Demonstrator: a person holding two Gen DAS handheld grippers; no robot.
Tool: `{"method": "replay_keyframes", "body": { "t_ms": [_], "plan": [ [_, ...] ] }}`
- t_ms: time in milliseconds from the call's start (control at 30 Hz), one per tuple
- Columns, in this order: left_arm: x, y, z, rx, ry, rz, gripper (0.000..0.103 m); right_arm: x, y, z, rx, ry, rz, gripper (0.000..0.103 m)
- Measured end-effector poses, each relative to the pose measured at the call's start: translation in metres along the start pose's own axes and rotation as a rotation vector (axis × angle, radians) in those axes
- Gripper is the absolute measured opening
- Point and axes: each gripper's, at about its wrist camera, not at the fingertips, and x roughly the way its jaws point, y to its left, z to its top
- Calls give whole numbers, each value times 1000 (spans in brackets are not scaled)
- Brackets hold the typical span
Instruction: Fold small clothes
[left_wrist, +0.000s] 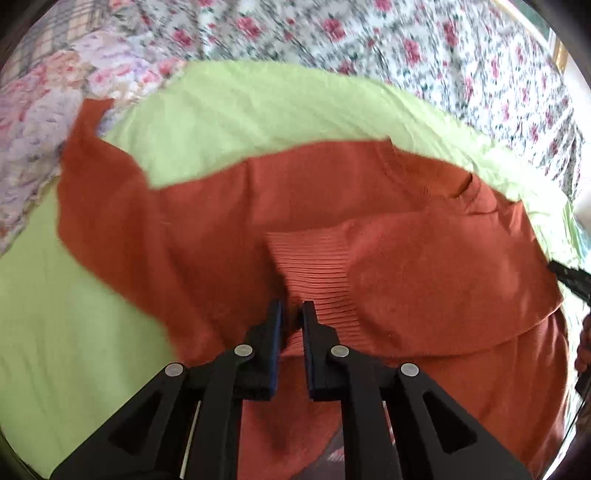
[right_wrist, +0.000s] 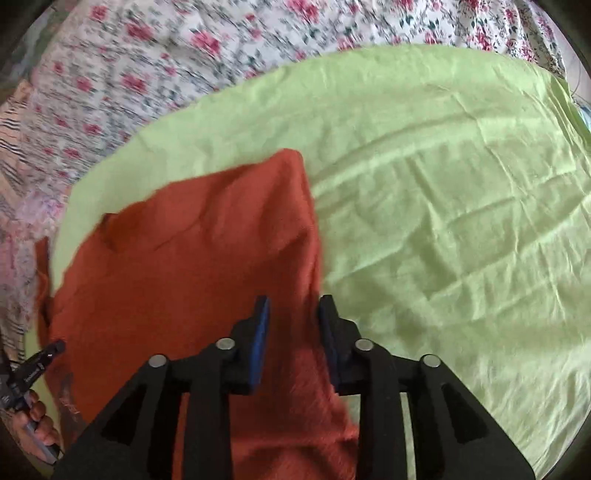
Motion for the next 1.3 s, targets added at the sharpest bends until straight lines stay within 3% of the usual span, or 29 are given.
{"method": "replay_keyframes", "body": {
  "t_ms": [100, 167, 233, 467, 533, 633, 700, 733, 767, 800, 900, 1000, 1300],
  "plan": [
    [-21, 25, 9, -48, -49, 35, 25, -22, 17, -22, -14, -11, 106, 38],
    [-27, 43, 19, -92, -67, 54, 46, -26, 31, -35, -32, 2, 141, 38],
    [-26, 65, 33, -145, -77, 98, 56, -28, 48, -51, -60, 24, 183, 38],
    [13, 157, 111, -318, -66, 253, 74, -29, 87, -84, -119, 103, 280, 38],
    [28, 177, 133, -348, -50, 259, 81, -26, 94, -90, -135, 128, 290, 38],
    [53, 205, 166, -367, -21, 343, 82, -23, 97, -95, -137, 152, 299, 38],
    [71, 225, 183, -382, 4, 403, 78, -19, 96, -97, -137, 167, 298, 38],
    [76, 232, 187, -389, 11, 409, 58, -19, 95, -98, -132, 167, 294, 38],
    [84, 240, 190, -398, 26, 400, 16, -19, 94, -98, -127, 167, 293, 38],
    [90, 245, 191, -408, 47, 373, 0, -18, 92, -97, -124, 166, 288, 38],
    [83, 237, 189, -379, -1, 349, 2, -18, 86, -93, -114, 158, 277, 38],
    [58, 200, 180, -285, -81, 298, 1, -21, 84, -92, -102, 144, 283, 38],
    [-20, 34, 140, -42, -245, 29, 1, -42, 81, -101, -78, 109, 307, 38]
  ]
}}
